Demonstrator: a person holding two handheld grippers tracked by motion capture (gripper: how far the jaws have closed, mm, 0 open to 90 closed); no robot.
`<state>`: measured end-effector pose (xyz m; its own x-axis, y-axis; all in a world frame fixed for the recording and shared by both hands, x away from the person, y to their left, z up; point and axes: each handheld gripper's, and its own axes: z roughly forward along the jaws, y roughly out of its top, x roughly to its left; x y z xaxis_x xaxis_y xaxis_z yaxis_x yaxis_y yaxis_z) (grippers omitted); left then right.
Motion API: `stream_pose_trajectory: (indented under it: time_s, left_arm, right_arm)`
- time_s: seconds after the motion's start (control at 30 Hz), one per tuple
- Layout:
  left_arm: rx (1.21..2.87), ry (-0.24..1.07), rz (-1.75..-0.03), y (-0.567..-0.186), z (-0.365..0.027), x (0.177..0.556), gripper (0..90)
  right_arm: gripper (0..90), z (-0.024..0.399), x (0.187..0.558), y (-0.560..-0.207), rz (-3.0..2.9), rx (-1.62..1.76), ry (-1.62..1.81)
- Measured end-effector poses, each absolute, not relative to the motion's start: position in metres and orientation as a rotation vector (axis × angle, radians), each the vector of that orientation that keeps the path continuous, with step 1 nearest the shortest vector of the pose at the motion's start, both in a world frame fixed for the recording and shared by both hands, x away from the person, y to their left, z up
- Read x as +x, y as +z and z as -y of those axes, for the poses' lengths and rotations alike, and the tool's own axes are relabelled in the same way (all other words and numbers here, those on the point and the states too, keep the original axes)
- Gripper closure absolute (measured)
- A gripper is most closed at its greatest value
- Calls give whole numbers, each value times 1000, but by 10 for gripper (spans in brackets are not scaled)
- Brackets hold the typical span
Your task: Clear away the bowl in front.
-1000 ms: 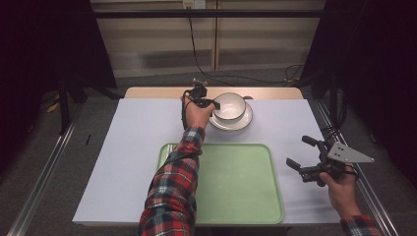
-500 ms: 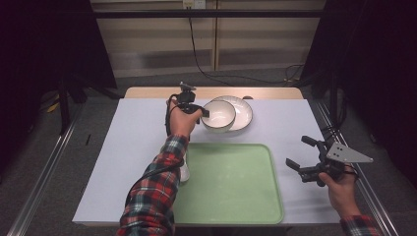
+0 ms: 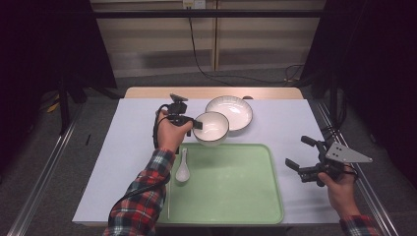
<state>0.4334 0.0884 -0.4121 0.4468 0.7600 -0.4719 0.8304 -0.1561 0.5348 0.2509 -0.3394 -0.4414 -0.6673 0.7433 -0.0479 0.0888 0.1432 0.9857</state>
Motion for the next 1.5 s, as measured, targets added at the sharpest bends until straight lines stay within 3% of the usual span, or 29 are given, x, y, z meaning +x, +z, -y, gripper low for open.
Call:
stream_pose_trajectory:
  time_s: [1.5]
  left_arm:
    - [2064, -203, -1258, -423, -114, 345, 823]
  right_arm:
    - [13, 335, 254, -444, -1907, 788, 1544]
